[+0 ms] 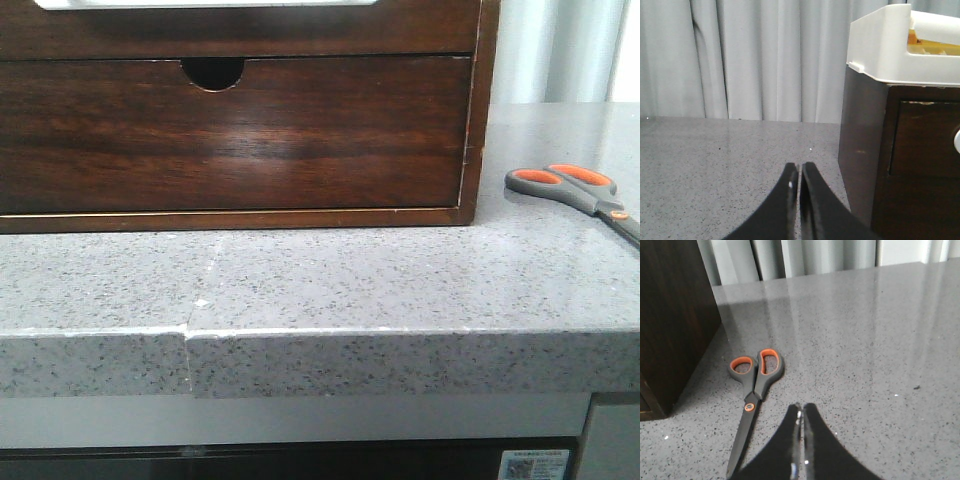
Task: Put scissors in drawer with both arms
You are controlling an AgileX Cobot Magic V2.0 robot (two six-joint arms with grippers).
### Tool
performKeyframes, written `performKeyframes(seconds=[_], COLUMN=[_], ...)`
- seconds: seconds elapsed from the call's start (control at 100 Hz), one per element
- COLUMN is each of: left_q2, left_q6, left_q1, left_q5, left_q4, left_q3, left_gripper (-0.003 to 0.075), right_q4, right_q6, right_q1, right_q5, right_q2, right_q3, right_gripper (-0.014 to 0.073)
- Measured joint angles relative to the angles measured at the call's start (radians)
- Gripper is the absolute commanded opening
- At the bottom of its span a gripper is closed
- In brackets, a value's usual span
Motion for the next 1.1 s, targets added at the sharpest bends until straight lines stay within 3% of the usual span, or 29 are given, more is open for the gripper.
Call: performKeyframes(seconds=[0.17, 0.34, 0.44, 0.78, 1.1], left_q2=[0.01, 0.01, 0.01, 0.024, 0.178], left_q6=[0.0, 0.0, 0.0, 0.0, 0.0], left_q1=[0.0, 0.0, 0.0, -0.002, -0.146], left_q5=[-0.021, -0.023, -0.037, -0.099, -0.109], left_q4=[0.0, 0.002, 0.003, 0.052, 0.316], left_q3=[0.0, 0.0, 0.0, -0.002, -0.064], left_gripper=[-0.0011, 0.0174, 0.0235, 0.0242, 0.0242], right_q4=[0.0, 0.0, 0.0, 0.0, 0.0], right_q6=[0.0, 0.0, 0.0, 0.0, 0.0], right_q1=[0.0, 0.0, 0.0, 0.0, 0.0], right_q5=[-0.008, -0.009, -0.009, -0.012, -0.012], right_q2=[0.028, 0.028, 0.028, 0.028, 0.028], right_q3=[-0.003, -0.003, -0.003, -0.003, -0.003], right_gripper=[-0.0048, -0.0048, -0.0048, -0.0048, -0.0048])
